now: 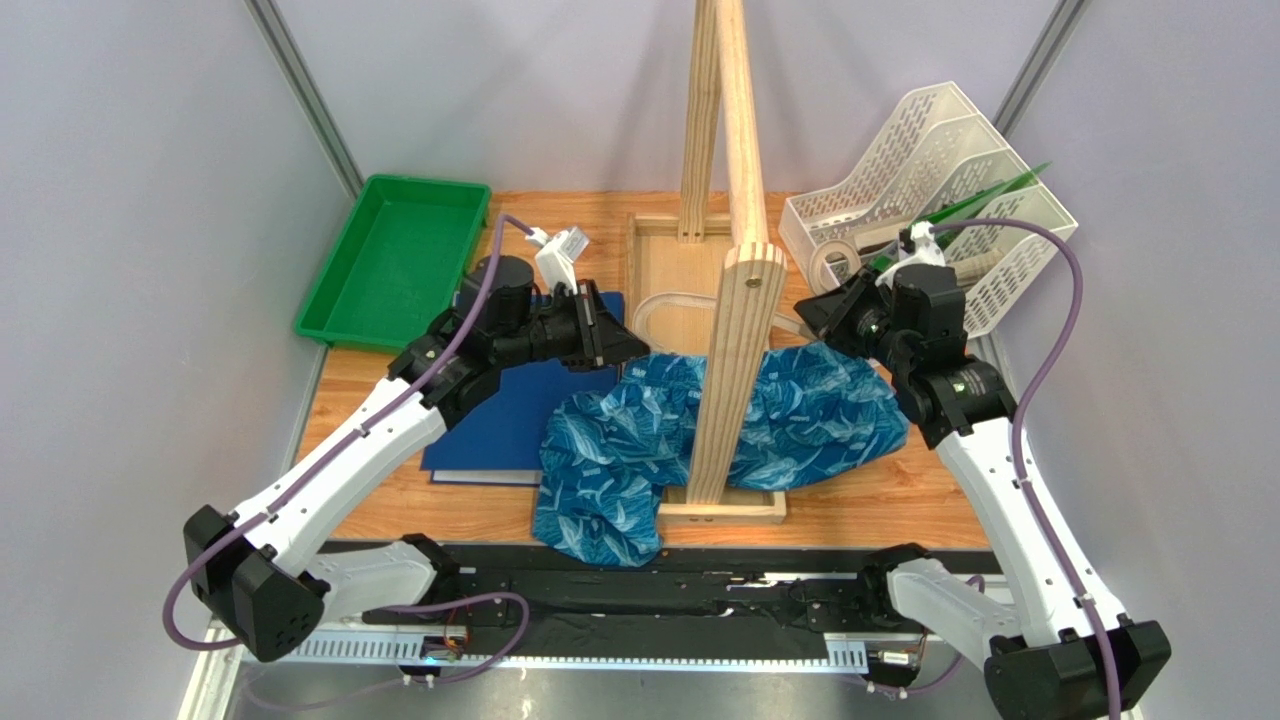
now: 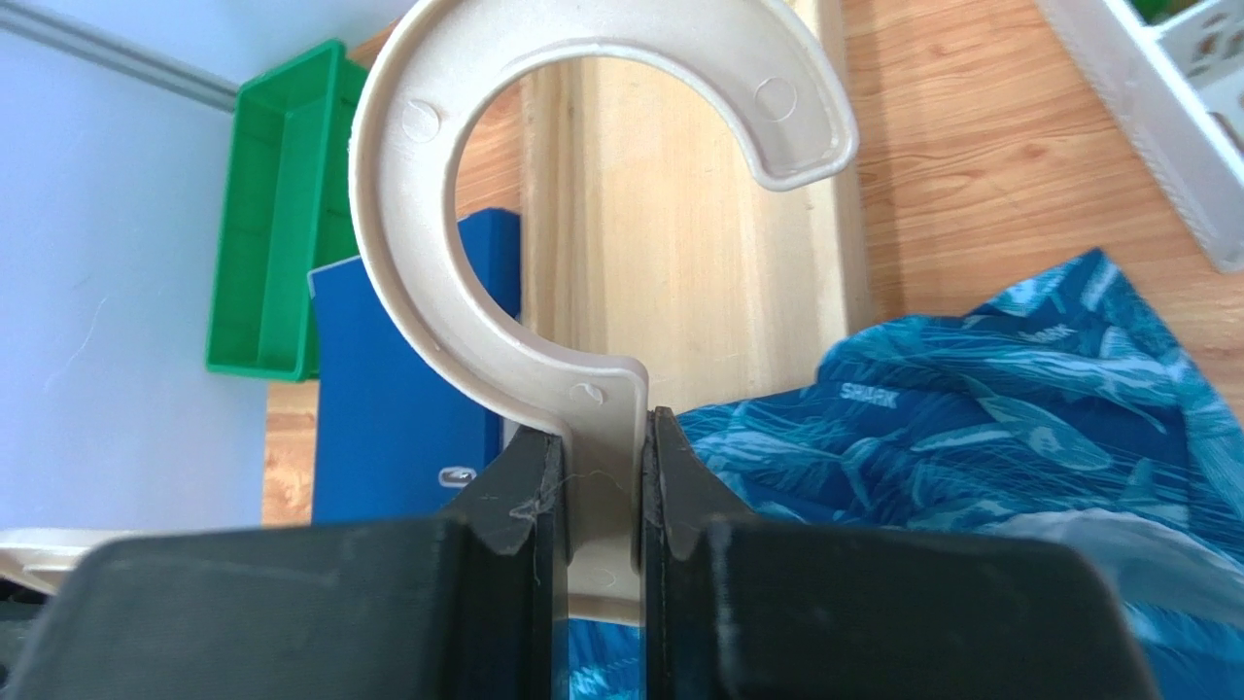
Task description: Remove the shorts from the hanger
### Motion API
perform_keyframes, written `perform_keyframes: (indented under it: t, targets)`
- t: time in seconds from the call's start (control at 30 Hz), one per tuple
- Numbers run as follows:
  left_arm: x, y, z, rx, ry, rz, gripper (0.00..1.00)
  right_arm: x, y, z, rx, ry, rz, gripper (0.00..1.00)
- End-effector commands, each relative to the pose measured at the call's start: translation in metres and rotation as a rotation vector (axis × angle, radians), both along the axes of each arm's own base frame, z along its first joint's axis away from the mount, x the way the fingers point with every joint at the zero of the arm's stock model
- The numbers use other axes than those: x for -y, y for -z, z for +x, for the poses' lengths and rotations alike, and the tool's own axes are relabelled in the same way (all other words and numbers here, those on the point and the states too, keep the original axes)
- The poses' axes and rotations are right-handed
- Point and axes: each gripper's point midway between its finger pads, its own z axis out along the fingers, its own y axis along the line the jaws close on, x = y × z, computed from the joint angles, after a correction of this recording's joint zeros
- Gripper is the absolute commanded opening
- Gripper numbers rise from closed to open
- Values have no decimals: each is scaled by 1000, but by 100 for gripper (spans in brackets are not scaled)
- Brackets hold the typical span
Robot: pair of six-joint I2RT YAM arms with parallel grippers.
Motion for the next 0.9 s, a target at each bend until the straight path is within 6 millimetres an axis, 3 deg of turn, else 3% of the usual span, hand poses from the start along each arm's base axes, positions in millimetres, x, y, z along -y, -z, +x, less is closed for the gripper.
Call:
perform_keyframes:
  t: [0.0, 0.03, 0.07, 0.13, 0.2, 0.5, 0.67, 0.87]
  targets:
    - [-7, -20, -6, 84, -10, -30, 33, -23, -49, -5, 131, -123, 35, 0]
    - [-15, -27, -12, 107, -19, -34, 45, -24, -49, -5, 133, -129, 31, 0]
    - [-19, -29, -14, 123, -32, -32, 48, -24, -49, -5, 136, -138, 22, 0]
    - [-27, -40, -22, 159, -36, -41, 79, -27, -48, -3, 135, -152, 8, 0]
    - [-31, -45, -26, 178, -32, -31, 84, -33, -48, -2, 144, -180, -18, 0]
    - [-46, -70, -35, 241, -33, 26, 84, -80, -42, -9, 165, -360, -112, 0]
    - [-26, -67, -47, 211, 124, 5, 82, -108, -38, -18, 187, -457, -157, 0]
    - [3, -46, -59, 131, 280, 3, 64, -139, -40, -28, 235, -555, -177, 0]
